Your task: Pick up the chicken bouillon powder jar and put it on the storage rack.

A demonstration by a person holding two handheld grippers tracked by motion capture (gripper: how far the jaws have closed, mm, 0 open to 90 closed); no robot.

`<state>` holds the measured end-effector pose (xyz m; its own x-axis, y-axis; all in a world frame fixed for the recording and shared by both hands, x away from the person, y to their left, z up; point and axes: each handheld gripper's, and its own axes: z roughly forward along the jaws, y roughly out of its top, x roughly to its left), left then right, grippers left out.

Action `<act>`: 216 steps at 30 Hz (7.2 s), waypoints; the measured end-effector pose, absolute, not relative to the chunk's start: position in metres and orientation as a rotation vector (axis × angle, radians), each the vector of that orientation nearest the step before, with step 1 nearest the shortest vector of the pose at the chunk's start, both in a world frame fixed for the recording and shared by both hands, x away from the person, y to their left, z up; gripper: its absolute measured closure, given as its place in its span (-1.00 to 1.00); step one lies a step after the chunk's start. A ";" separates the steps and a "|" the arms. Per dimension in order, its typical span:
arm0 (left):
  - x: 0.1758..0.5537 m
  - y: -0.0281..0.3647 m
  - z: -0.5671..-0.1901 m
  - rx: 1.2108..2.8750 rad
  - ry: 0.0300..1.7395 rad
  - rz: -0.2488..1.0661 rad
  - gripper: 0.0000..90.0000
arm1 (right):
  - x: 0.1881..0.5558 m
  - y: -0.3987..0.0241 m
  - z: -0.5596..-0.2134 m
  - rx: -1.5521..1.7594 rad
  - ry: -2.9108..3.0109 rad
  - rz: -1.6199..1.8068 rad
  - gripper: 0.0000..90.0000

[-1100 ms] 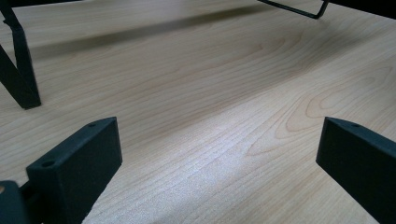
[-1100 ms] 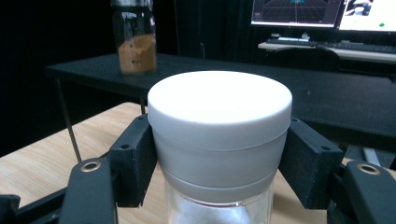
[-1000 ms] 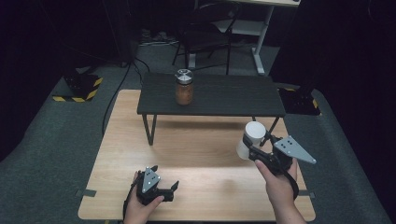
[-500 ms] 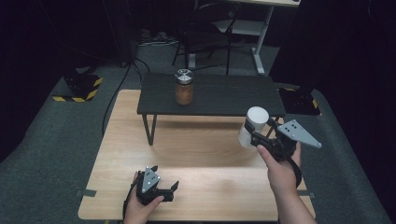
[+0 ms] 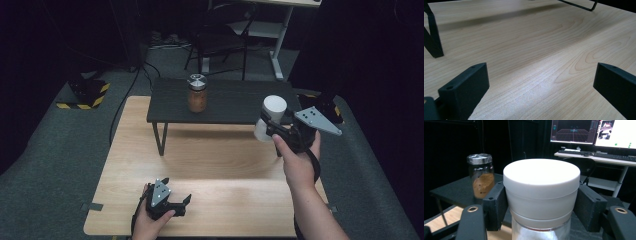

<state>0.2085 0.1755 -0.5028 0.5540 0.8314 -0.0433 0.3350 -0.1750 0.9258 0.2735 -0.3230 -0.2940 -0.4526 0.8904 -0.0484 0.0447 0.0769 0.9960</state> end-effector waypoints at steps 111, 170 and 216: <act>0.211 0.183 -0.503 1.737 0.983 0.551 -0.99 | 0.331 -0.321 -0.311 1.012 1.583 1.470 -1.00; 0.210 0.183 -0.505 1.737 0.960 0.564 -0.99 | 0.217 -0.391 -0.483 1.051 1.826 1.409 -1.00; 0.215 0.180 -0.502 1.764 0.954 0.567 -0.99 | 0.220 -0.405 -0.486 1.079 2.025 1.247 -0.99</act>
